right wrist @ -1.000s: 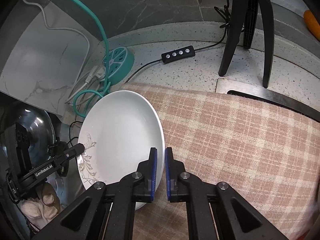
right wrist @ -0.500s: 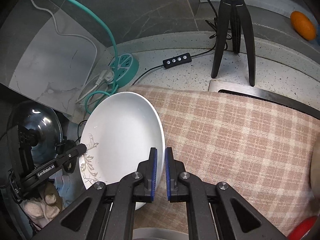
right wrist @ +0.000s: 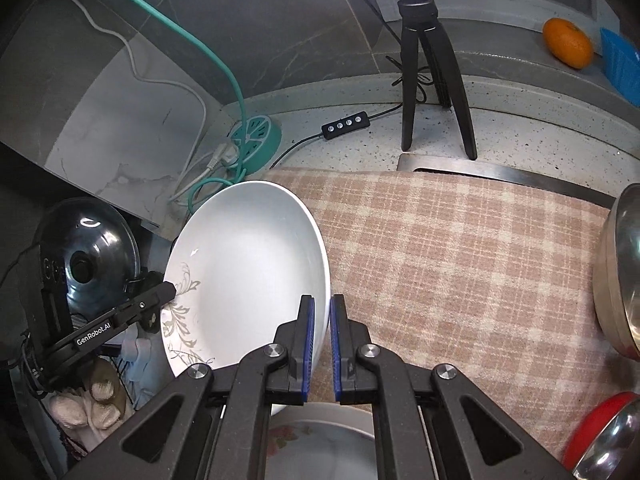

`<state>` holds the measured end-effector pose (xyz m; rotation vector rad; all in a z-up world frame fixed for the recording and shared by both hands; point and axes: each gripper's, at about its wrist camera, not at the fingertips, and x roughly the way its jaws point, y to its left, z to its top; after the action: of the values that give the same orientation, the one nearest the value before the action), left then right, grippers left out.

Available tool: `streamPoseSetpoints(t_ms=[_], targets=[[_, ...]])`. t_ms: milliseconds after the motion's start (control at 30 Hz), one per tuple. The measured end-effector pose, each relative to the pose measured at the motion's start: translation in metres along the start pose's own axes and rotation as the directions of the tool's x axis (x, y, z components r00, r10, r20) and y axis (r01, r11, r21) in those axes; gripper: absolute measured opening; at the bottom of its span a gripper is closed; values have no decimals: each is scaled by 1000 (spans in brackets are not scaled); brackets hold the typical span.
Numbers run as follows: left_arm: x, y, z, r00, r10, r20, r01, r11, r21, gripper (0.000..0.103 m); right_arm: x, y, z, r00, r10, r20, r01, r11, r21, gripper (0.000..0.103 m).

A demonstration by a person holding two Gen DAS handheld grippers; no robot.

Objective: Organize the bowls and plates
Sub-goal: 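Lift the leaf-pattern plate and carry it over the rose-pattern plate stack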

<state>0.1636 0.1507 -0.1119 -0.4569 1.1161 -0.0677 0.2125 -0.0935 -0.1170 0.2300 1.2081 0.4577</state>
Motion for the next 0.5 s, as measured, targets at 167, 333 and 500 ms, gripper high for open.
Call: streamPoseSetpoints(t_ms=[167,333,500], targets=[[-9,-13,-11,1000,-6,7,6,1000,26,5,-16,-5,-16,1000,-6,12,6,1000,5,7],[-15,-23,-25,1000,-22,-1,22,999,45,5,-31,-14,-37,1000,-6,14,6,1000,17,7],[-20,-30,-42,999,-34,-8,35,998,54,5,-45,-20,-58,1000,-11,14,11,1000,24,7]])
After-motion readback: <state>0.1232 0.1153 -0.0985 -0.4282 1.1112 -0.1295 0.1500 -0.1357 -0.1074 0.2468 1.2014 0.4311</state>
